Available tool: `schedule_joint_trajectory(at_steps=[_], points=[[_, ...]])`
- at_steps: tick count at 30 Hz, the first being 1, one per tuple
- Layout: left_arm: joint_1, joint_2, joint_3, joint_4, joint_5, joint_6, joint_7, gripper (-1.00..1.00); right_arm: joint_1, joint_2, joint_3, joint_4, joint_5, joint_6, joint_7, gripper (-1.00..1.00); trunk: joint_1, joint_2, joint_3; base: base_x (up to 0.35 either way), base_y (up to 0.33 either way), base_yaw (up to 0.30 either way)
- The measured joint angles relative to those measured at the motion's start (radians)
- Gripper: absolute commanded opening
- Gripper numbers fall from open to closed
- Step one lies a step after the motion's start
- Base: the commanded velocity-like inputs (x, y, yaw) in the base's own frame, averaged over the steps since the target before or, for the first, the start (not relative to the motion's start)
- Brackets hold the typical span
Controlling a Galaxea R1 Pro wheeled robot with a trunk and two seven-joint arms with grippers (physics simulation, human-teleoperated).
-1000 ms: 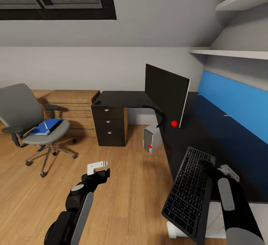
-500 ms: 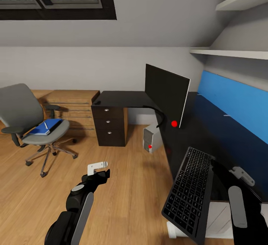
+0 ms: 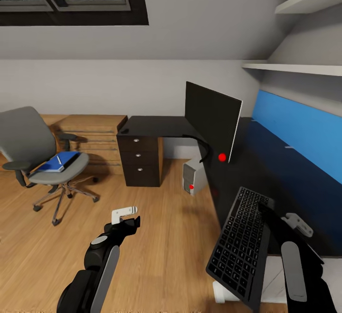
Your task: In the bedroom, organize the workspace by keeping the computer under the desk, ensuring the monitor is on the desk, placing the keyboard on the desk next to the monitor, placing the mouse on the desk next to the keyboard, moving the folder from the swivel chair onto the desk next to the mouse, stacking the notebook on top of the folder with the pen on top of the notebook, and positioning the swivel chair next to the desk.
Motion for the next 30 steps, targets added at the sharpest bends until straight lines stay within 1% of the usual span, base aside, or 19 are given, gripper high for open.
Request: schedule_joint_trajectory(at_steps=[6, 18, 23, 30], points=[[0.000, 0.000, 0.000, 0.000, 0.001, 0.000, 0.000, 1.00, 0.001, 0.001, 0.000, 0.006, -0.002, 0.000, 0.000, 1.00, 0.000, 0.000, 0.000, -0.322, 0.006, 0.000], [0.000, 0.000, -0.001, 0.000, 0.001, 0.000, 0.000, 1.00, 0.001, 0.002, 0.005, 0.020, -0.001, -0.011, 0.003, 1.00, 0.000, 0.000, 0.000, -0.336, 0.112, 0.000], [0.000, 0.000, -0.001, 0.000, 0.001, 0.000, 0.000, 1.00, 0.001, 0.001, 0.031, 0.024, -0.001, -0.013, 0.004, 1.00, 0.000, 0.000, 0.000, -0.336, 0.118, 0.000], [0.000, -0.001, -0.001, 0.000, 0.001, 0.000, 0.000, 1.00, 0.001, 0.002, 0.049, 0.025, -0.004, -0.006, 0.003, 1.00, 0.000, 0.000, 0.000, -0.336, 0.118, 0.000]])
